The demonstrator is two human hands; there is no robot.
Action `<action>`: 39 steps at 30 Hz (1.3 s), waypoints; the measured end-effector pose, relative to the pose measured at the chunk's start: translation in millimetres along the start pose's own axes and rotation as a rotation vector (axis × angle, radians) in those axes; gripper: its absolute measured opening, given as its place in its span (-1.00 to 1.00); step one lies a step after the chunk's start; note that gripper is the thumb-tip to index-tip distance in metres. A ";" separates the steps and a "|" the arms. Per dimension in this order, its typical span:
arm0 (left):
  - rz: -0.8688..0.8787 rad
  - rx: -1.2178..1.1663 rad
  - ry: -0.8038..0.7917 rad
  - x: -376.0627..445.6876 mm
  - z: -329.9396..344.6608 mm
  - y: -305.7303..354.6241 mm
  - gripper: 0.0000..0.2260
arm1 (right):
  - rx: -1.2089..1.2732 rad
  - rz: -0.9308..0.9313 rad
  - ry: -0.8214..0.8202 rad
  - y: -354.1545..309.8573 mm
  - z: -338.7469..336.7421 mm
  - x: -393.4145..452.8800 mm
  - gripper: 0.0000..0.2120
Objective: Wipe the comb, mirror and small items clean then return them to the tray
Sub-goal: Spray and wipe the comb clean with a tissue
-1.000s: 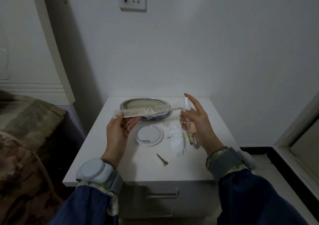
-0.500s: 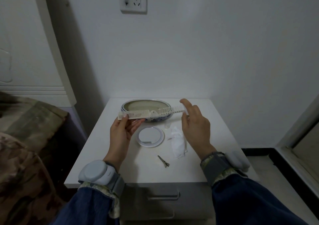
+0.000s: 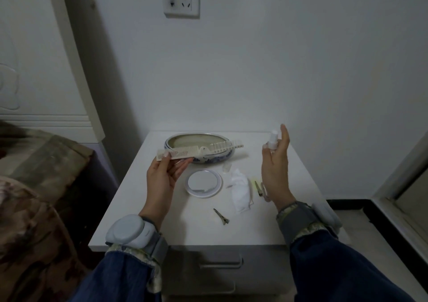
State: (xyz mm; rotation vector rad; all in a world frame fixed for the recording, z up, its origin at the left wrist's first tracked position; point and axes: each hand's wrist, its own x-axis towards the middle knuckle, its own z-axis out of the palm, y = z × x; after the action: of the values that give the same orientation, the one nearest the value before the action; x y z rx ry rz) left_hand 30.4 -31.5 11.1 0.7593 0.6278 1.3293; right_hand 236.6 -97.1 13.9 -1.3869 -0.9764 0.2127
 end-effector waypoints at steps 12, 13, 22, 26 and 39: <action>0.011 -0.010 -0.004 0.8 0.1 -0.5 -0.76 | -0.073 0.163 -0.160 22.8 7.5 1.2 -0.80; 0.011 -0.012 -0.005 0.8 -0.3 -0.5 -0.76 | -0.070 0.176 -0.174 22.8 7.7 0.9 -0.76; -0.005 -0.007 -0.009 -0.6 -1.4 1.1 -0.73 | -0.115 0.257 -0.248 27.0 13.0 1.9 -0.57; -0.009 0.007 0.003 0.5 -3.3 0.3 -0.73 | -0.116 0.211 -0.170 23.3 11.3 1.4 -0.54; 0.020 -0.034 0.021 -0.3 -1.1 3.4 -0.77 | -0.509 0.260 -0.654 -12.2 -13.8 -7.2 -0.75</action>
State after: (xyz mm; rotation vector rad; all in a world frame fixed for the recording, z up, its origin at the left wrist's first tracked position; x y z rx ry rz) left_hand 27.4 -31.4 13.1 0.7265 0.6144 1.3644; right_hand 236.6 -114.6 23.1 -1.9726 -1.4487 0.6791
